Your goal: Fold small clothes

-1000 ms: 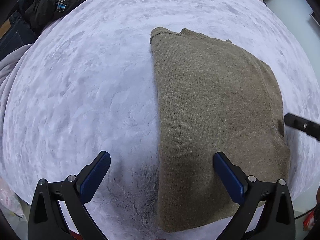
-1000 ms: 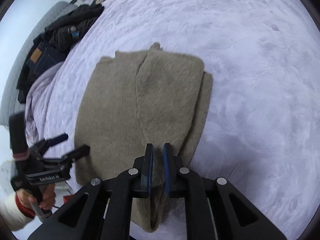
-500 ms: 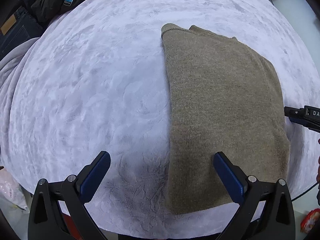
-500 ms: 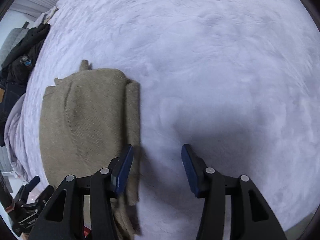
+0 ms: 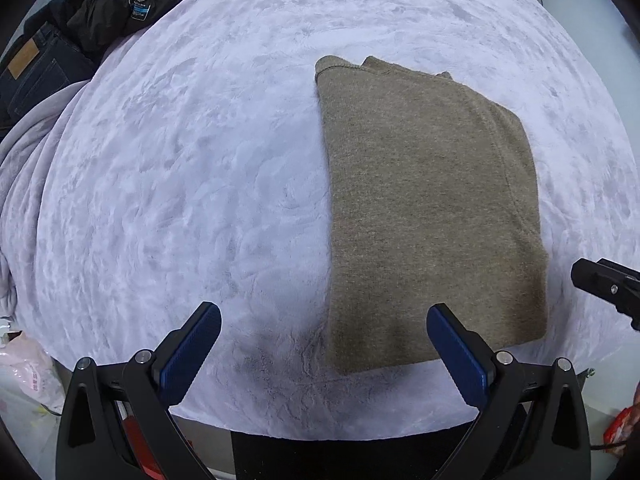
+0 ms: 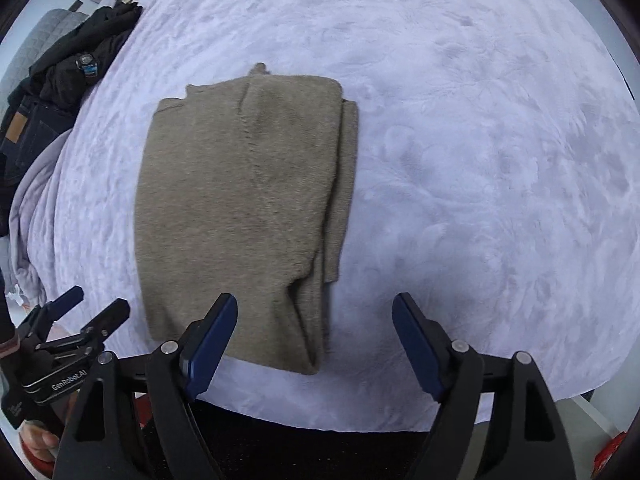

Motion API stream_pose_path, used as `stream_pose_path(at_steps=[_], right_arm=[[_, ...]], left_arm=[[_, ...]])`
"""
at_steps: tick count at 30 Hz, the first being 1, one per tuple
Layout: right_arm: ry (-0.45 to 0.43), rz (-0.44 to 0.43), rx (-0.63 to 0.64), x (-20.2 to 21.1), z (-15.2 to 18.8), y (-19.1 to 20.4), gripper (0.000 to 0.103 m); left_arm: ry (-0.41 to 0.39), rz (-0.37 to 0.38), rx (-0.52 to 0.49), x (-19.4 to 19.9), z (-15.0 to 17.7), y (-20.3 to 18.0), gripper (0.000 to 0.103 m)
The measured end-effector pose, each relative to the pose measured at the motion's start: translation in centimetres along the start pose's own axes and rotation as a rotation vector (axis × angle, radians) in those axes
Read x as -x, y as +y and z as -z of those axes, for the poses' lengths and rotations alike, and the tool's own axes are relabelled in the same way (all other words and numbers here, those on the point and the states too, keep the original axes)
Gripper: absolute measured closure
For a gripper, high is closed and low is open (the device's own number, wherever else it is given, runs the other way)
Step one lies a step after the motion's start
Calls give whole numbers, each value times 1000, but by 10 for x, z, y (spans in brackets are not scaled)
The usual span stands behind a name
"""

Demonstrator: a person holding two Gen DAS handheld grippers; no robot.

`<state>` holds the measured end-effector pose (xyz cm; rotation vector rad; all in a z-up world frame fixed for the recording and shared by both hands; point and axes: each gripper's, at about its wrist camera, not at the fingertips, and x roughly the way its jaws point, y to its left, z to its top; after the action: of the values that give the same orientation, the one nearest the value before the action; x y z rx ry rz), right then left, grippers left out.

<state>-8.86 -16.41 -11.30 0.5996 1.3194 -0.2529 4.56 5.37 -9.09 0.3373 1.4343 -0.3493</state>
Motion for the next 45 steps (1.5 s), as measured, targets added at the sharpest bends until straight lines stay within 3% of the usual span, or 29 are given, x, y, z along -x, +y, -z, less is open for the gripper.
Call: stream_pose_path(at_steps=[2,7,25,45], right_arm=[[-14,-10,9,8,4,10,12],[-61,58,62,24,0,32,12],[-59,115,21,40,10,35,12],[-29,112,30,40,12,42,12]], left_arm=[[0,0,3,6,-1,-1,0],[-13,-23,-2,19,-1,-3,0],[-22,-27,-12,42,10,4,0],[-35,-32,-6,46,10,7,0]])
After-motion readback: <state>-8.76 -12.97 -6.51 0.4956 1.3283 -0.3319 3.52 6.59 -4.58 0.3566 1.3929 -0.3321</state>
